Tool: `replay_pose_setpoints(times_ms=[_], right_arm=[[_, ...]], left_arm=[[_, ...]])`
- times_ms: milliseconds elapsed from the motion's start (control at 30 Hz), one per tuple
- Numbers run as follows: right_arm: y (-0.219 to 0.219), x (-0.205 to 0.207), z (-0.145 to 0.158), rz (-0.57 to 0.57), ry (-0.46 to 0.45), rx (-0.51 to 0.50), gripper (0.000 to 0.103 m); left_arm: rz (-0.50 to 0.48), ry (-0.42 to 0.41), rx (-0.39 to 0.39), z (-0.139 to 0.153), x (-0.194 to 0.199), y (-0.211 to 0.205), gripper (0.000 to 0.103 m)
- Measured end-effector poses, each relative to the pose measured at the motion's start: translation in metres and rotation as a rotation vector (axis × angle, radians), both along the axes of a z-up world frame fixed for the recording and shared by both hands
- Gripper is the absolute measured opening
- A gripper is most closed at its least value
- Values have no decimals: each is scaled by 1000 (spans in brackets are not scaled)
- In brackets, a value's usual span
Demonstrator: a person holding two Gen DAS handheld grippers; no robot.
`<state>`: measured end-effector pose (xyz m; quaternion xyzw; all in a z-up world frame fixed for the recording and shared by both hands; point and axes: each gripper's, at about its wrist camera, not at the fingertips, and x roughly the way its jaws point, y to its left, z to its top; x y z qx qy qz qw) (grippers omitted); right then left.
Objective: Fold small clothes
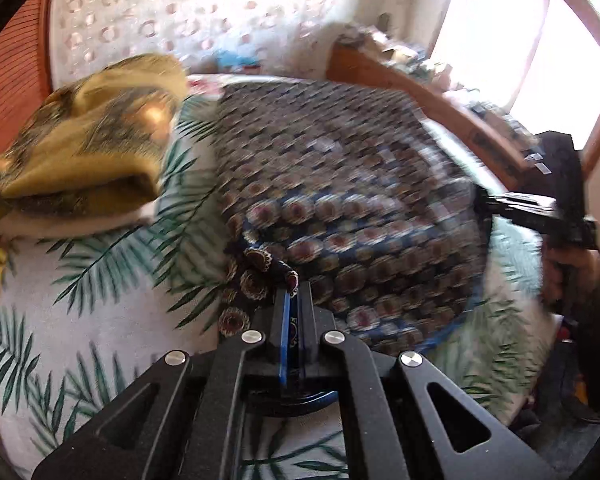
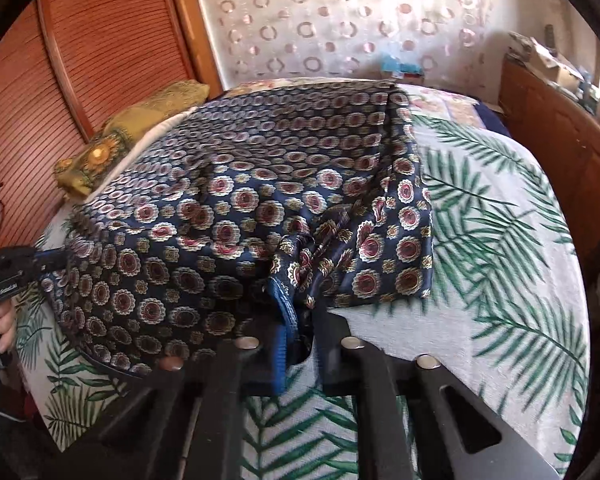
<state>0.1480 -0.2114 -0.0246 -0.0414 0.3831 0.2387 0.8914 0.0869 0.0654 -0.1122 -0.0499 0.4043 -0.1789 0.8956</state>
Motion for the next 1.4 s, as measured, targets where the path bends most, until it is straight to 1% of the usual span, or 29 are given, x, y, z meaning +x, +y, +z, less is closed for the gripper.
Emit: replay_pose_setpoints(times_ms=[67,167,233,267,333,367,467,500,567,633,700,733,833,867,900,933,967,1000,1033,1100,1167,1200,1233,1267,1300,1333,1367,1400], right_arm=[[-5,-2,11,1,-26,64,3],[-21,-4,40,-11,-64,169,3],[-26,2,60,-7,-83,213,3],[-27,9,70,-13,-94,225,3],[-27,23,86,-29,-110,238,3],[-26,33,90,-38,-111,241,3],[-27,67,96,-73,-90,257,3],[-34,79,94,-83,-72,261,3],[-30,100,91,-89,-47,261,3],[-25,123,87,-113,-36,236,3],[-22,147,82,-140,-31,206,3],[-16,161,86,-157,-24,186,3],[-3,173,84,-163,0,135,4],[2,175,79,-158,10,93,11],[7,172,83,-149,7,58,21],[10,170,85,-134,-2,37,27],[12,168,83,-124,-13,18,41],[13,161,83,-123,-29,-9,50],[12,155,83,-125,-49,-31,52],[9,130,84,-106,-86,-34,55],[6,112,81,-98,-84,-42,55],[4,101,77,-88,-80,-43,55],[2,92,73,-78,-77,-42,55],[1,83,69,-74,-65,-41,55],[-2,76,67,-71,-49,-41,55],[-6,73,65,-69,-29,-45,55],[-6,67,59,-70,-13,-49,55],[-11,60,58,-66,-3,-52,55]], left_arm=[[4,-50,-26,18,0,0,2],[23,-128,-81,54,12,5,2],[48,-185,-92,82,29,6,2],[57,-203,-94,91,38,7,2],[78,-219,-104,107,66,8,2],[88,-220,-98,110,78,7,2],[120,-201,-69,111,121,8,2],[127,-192,-62,109,130,9,2],[141,-172,-43,104,150,11,2],[157,-141,-23,96,174,10,2],[163,-117,-11,88,189,9,2],[166,-100,1,84,197,8,2],[160,-79,17,75,201,4,2],[156,-77,20,73,201,2,2],[151,-75,22,72,200,1,2],[148,-75,27,71,199,0,2],[146,-77,29,71,198,-1,2],[143,-77,26,71,197,0,2],[142,-77,24,71,198,0,2],[147,-73,29,71,200,1,2],[134,-72,26,72,201,1,3],[129,-76,27,74,200,1,8],[124,-85,26,77,196,2,22],[120,-97,21,80,191,2,32],[115,-115,17,85,184,3,46],[112,-132,17,88,174,4,53],[105,-139,15,90,167,6,56],[96,-142,9,91,155,8,63]])
